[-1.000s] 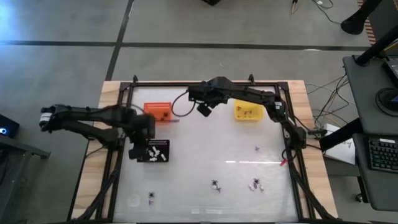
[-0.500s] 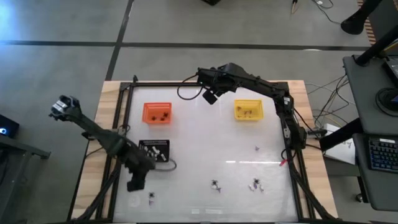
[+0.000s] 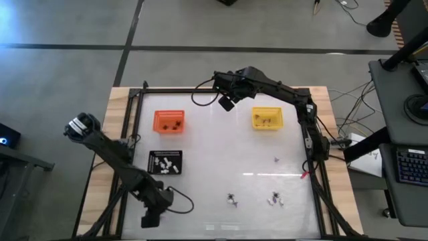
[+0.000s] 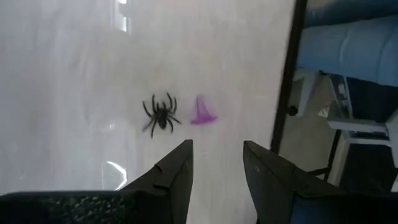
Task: Sort Halloween decoration
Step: Put the violet witch hat into the yellow bin
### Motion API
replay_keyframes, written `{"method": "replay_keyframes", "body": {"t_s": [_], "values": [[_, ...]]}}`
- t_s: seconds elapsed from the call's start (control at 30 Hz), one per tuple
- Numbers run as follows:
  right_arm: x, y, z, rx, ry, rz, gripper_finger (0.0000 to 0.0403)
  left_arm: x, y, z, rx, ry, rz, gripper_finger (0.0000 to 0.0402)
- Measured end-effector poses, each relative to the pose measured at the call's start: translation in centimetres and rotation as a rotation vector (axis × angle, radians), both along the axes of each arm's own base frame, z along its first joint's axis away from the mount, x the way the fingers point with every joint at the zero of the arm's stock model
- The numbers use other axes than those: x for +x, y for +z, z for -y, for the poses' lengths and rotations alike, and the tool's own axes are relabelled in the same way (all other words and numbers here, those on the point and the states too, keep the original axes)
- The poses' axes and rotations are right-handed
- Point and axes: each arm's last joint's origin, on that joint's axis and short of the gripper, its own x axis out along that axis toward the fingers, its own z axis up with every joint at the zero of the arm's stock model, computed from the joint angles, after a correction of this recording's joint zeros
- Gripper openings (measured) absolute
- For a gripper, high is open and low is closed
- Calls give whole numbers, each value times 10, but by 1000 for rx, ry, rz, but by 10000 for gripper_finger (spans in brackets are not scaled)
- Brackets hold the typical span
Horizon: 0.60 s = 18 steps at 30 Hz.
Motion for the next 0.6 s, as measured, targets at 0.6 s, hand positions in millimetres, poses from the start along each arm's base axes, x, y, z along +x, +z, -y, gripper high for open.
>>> {"method": "replay_keyframes", "body": {"t_s": [0.6], "values": [[1, -1, -1, 43, 11, 14, 121, 14, -38, 17, -2, 40, -72, 123]]}}
